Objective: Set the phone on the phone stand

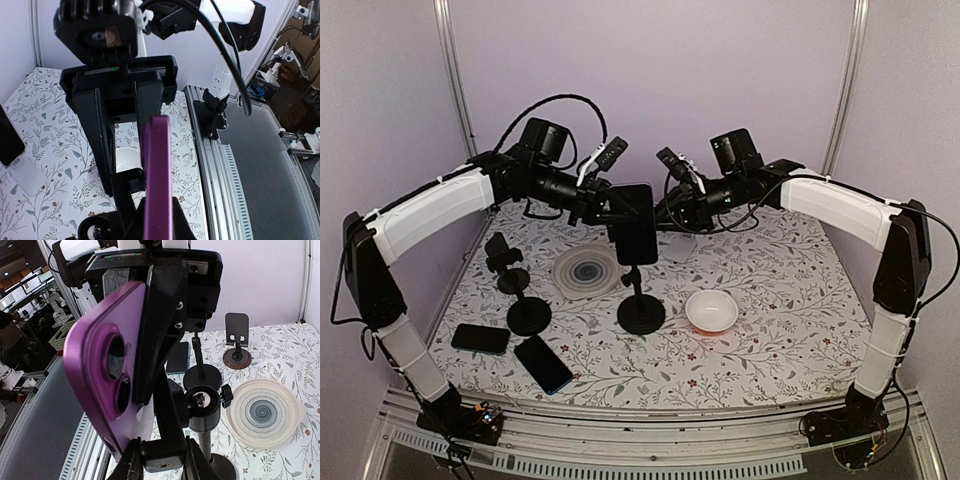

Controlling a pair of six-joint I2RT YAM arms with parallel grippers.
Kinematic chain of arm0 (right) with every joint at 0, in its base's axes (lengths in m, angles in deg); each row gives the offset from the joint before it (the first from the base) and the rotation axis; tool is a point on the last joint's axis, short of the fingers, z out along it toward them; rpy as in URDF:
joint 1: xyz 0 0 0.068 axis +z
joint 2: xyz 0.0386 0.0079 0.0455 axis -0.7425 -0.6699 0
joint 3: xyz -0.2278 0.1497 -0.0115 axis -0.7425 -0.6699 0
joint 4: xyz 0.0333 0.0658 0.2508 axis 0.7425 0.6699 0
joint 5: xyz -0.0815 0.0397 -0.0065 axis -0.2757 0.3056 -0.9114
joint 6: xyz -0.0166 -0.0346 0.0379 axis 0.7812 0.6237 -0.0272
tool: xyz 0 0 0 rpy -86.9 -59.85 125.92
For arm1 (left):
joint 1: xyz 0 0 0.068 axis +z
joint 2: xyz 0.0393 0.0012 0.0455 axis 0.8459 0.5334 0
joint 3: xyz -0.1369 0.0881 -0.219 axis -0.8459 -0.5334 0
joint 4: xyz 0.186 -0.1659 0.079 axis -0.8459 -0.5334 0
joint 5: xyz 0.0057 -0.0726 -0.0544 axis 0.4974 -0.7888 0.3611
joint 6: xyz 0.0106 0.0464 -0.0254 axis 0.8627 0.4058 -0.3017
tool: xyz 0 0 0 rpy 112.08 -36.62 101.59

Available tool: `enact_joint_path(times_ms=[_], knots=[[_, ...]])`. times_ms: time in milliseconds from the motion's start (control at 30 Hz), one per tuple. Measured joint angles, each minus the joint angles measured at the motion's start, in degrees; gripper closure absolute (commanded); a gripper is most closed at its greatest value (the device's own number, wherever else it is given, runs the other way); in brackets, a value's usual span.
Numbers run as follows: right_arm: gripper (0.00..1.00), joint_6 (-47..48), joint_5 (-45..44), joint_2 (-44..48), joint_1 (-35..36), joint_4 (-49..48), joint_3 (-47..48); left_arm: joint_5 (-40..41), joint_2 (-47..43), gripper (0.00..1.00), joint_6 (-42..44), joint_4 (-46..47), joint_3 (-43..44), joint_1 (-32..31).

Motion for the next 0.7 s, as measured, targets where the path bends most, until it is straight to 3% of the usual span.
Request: enact_joint_path(times_ms=[367,700], knots=[[1.0,0.9,-0.7,2.4,0.0,-0.5,-2.8,7.1,-7.2,1.0,0.0,1.6,-7.5,-1.0],[0.97,0.7,-0.8,3.0,0.0,-1.3,-3.9,11.7,-7.5,1.0,-3.6,1.8,-7.0,-1.4]])
